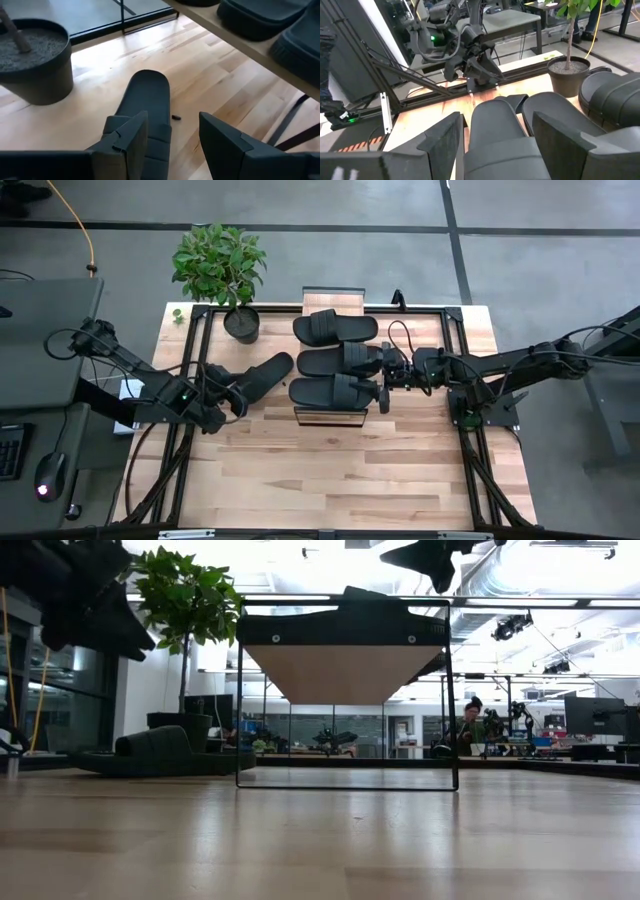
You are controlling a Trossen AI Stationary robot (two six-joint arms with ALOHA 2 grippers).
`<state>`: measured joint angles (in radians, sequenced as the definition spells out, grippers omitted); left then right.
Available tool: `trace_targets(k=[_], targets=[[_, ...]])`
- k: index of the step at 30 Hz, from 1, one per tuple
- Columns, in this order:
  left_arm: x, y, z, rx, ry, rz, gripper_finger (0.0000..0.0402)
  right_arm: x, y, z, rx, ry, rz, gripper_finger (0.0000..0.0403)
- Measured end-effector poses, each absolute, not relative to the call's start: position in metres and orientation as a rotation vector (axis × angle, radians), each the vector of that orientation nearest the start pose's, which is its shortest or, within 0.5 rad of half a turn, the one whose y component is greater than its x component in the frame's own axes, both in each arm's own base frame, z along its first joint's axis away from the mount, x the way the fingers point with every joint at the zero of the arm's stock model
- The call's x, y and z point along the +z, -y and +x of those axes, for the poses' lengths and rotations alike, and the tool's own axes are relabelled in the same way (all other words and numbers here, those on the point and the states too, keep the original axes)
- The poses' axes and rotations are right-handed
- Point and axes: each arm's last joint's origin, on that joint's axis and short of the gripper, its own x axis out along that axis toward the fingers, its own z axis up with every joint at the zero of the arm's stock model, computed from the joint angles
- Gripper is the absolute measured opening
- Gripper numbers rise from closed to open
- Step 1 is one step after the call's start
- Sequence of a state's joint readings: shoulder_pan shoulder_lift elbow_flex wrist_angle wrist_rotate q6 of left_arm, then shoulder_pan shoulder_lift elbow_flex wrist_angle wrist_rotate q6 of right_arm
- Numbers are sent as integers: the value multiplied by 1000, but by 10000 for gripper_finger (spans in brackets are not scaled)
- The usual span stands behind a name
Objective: Pick and place slides into the shelf
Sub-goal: Put the black slipper on the shelf
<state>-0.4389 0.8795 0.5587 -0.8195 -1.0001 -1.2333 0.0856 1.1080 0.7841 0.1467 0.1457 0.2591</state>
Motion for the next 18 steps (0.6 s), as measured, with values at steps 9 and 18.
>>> trace_targets(k=[9, 18], targets=[[199, 36, 132, 908, -411, -460, 161, 307, -17, 249, -82, -116, 200, 238], [189, 38, 133, 873, -458, -558, 161, 307, -17, 249, -77, -117, 200, 238]])
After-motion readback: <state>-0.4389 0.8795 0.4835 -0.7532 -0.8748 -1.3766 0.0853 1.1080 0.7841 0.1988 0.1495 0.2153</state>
